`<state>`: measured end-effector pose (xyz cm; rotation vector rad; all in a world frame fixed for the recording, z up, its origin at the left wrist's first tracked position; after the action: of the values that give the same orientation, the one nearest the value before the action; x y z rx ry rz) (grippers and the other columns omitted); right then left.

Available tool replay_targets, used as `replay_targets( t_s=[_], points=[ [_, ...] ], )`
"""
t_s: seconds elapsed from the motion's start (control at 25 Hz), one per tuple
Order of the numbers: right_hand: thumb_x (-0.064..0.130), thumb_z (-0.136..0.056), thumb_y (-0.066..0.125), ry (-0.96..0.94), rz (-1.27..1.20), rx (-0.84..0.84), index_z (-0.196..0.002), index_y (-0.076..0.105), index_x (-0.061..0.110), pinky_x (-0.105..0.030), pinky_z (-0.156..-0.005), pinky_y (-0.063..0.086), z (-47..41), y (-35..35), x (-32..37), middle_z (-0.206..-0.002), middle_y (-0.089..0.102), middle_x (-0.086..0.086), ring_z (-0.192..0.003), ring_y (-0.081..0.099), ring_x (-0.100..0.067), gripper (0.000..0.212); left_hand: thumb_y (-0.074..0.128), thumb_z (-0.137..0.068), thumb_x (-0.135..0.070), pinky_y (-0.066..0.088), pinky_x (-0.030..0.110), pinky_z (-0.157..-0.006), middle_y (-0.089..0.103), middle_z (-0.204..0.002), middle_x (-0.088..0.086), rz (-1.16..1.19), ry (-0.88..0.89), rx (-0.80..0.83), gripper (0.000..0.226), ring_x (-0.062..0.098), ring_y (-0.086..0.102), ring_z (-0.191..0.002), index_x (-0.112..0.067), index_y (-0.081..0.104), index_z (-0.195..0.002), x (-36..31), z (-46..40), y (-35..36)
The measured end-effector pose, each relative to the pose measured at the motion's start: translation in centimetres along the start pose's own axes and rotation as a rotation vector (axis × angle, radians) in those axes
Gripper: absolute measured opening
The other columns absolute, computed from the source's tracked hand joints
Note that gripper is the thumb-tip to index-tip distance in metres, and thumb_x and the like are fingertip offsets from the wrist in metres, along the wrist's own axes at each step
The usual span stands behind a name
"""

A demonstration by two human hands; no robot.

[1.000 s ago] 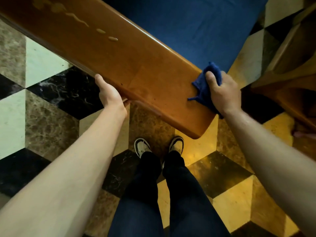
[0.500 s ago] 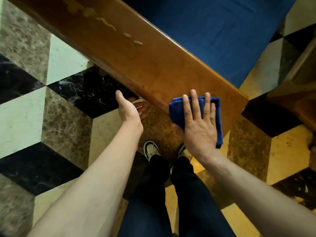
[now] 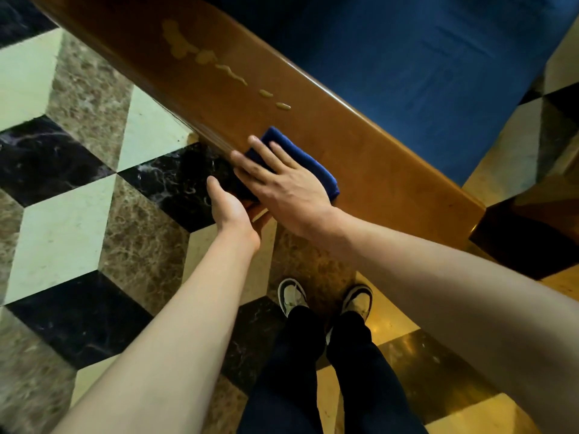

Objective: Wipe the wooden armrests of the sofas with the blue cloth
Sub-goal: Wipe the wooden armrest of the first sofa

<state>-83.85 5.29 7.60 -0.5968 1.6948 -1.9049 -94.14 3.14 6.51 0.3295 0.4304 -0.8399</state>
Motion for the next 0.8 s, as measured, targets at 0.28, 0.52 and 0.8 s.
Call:
replay_targets(
  t_s=[0.28,0.52,0.8],
  points=[
    [0.070,-0.097,0.032,0.680,-0.178,0.078,-0.163,0.005,0.025,-0.047,-0.128,0.001,13.2,1.1,-4.2,-0.172,0.002,0.000,-0.158,-0.008,-0.026,0.084,0.034,-0.090,-0.078,0.055,0.045,-0.079,0.068,-0.127,0.015,0.024,-0.163,0.046,0.078,0.034,0.068,-0.103,-0.020,0.060,-0.134,1.4,1.5,3.3],
    [0.076,-0.092,0.026,0.923,-0.329,0.050,-0.161,0.010,0.031,-0.050,-0.125,0.011,3.3,0.1,-10.4,-0.170,0.015,0.004,-0.156,0.010,-0.031,0.084,0.034,-0.089,-0.079,0.056,0.043,-0.074,0.076,-0.108,0.011,0.010,-0.122,-0.081,0.071,0.031,0.072,-0.097,-0.022,0.069,-0.114,-1.7,-2.0,2.8],
    [0.081,-0.091,0.023,0.514,-0.711,0.155,-0.158,0.008,0.045,-0.040,-0.104,0.038,-10.6,-1.1,-16.5,-0.166,0.025,0.015,-0.144,0.041,-0.022,0.078,0.037,-0.093,-0.074,0.050,0.058,-0.102,0.068,-0.116,0.002,0.078,0.002,-0.126,0.050,0.031,0.066,-0.108,-0.038,0.055,-0.122,-9.2,-5.9,4.3]
  ],
)
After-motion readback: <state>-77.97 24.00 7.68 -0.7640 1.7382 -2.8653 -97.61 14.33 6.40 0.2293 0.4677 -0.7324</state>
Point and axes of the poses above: each hand's wrist, its own z-axis away from the middle knuckle, its own y-axis out of the palm, x = y × z, the point moved 3 cm from there along -z, towards the middle knuckle
